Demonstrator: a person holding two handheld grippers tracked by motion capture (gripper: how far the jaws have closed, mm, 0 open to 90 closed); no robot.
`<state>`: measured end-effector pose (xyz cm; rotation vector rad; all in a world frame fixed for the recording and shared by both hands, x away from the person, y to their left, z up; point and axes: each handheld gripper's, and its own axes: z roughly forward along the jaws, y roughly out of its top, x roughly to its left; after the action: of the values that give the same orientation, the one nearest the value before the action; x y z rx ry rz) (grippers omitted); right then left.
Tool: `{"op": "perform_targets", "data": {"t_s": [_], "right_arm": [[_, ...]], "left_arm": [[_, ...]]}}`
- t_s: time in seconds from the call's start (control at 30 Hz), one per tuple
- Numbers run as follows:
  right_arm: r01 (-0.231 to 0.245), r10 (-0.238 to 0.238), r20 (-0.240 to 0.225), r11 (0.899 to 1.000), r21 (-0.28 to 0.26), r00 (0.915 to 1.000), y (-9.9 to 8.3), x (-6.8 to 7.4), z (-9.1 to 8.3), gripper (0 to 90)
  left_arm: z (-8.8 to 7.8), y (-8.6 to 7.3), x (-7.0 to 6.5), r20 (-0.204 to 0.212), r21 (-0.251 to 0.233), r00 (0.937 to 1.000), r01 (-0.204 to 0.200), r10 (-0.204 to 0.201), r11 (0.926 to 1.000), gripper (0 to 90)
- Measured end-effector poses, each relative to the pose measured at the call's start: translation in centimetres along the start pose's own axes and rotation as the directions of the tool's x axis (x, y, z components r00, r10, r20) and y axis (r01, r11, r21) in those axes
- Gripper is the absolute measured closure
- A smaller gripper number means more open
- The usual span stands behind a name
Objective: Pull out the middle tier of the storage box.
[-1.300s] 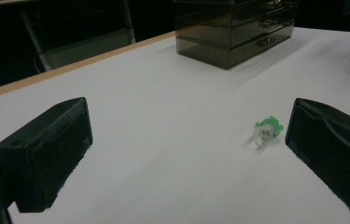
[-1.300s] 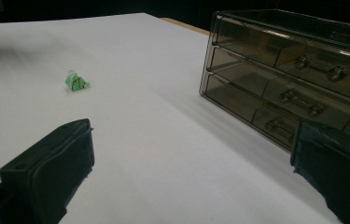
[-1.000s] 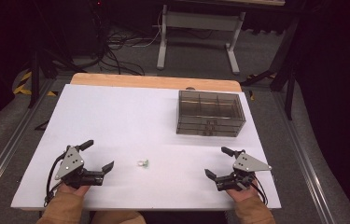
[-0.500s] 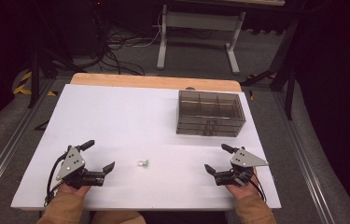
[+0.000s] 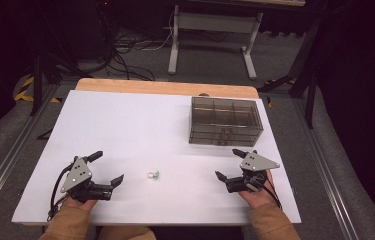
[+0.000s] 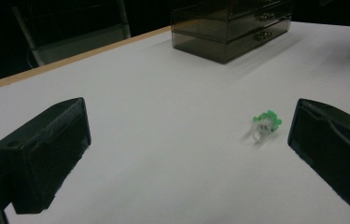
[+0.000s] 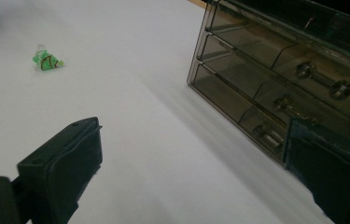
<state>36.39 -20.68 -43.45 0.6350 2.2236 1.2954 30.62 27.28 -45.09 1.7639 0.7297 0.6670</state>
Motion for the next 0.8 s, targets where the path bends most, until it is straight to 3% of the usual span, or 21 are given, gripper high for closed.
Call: {"op": "perform_targets", "data": {"t_s": [0.43, 0.5, 0.73, 0.8], "right_arm": [[0.077, -0.077, 0.004, 0.996, 0.047, 0.9970, 0.7, -0.2, 0.4, 6.6], [0.114, -0.115, 0.022, 0.991, 0.069, 0.9931, 1.0, -0.1, 0.5, 6.5], [0.158, -0.164, 0.052, 0.983, 0.097, 0.9851, 1.3, -0.3, 0.6, 6.7], [0.186, -0.194, 0.064, 0.976, 0.110, 0.9789, 1.4, -0.4, 0.6, 9.2]], "left_arm": [[0.0, 0.0, 0.0, 0.002, -0.001, 1.0000, -0.003, 0.003, 1.0000, 0.3], [0.0, 0.0, 0.0, 0.002, -0.002, 1.0000, -0.004, 0.004, 1.0000, 0.2], [0.0, 0.0, 0.0, -0.001, -0.002, 1.0000, -0.004, 0.004, 1.0000, 0.2], [0.0, 0.0, 0.0, -0.001, -0.002, 1.0000, -0.001, 0.001, 1.0000, 0.2]]}}
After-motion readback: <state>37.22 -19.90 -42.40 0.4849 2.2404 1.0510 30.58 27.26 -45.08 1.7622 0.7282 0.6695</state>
